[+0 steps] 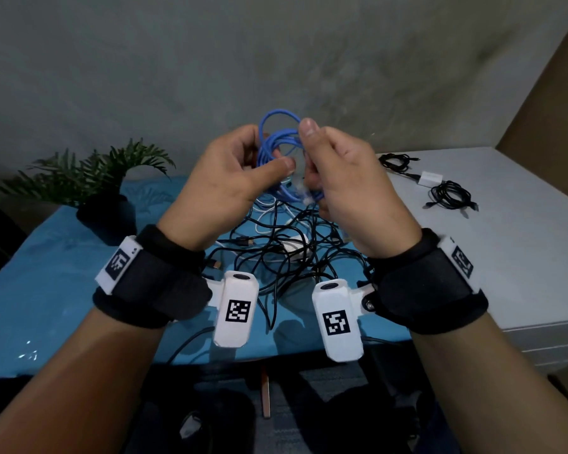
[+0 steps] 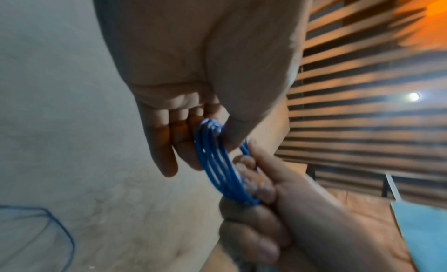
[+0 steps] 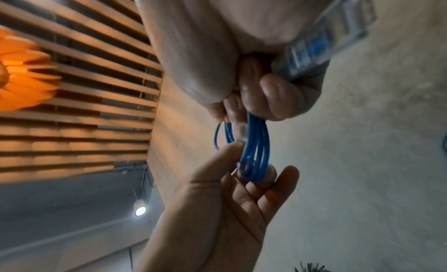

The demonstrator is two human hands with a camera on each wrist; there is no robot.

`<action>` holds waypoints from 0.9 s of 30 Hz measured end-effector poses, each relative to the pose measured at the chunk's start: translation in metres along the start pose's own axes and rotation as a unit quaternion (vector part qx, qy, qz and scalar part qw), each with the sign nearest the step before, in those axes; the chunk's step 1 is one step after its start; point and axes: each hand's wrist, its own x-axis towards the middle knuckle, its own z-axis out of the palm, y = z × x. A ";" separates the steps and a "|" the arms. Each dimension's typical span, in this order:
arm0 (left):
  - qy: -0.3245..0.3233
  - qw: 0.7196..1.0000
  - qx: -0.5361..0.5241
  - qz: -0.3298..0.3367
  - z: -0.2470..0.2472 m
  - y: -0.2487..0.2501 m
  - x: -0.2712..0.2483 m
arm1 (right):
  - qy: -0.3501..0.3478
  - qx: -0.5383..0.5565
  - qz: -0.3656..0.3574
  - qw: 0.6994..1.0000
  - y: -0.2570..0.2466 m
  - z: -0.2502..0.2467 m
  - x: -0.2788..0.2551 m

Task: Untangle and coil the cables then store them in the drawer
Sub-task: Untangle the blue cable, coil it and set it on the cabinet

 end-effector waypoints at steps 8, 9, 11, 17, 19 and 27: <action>0.111 0.959 0.255 0.051 0.000 -0.019 -0.001 | -0.033 -0.163 -0.078 0.983 0.010 0.025 -0.009; 0.090 0.962 0.254 0.040 -0.002 -0.017 -0.001 | -0.032 -0.144 -0.075 0.986 0.011 0.023 -0.008; 0.042 0.966 0.255 0.029 -0.007 -0.013 0.000 | -0.032 -0.096 -0.051 0.994 0.012 0.016 -0.002; -0.022 0.952 0.305 0.018 -0.027 -0.002 -0.004 | -0.034 0.093 0.098 0.990 0.001 -0.015 0.005; 0.024 0.948 0.316 -0.006 -0.030 0.000 -0.004 | -0.035 0.095 0.119 0.988 0.000 -0.032 0.010; -0.066 0.908 0.413 0.007 -0.016 0.006 -0.006 | -0.040 0.084 0.131 0.987 0.003 -0.027 0.009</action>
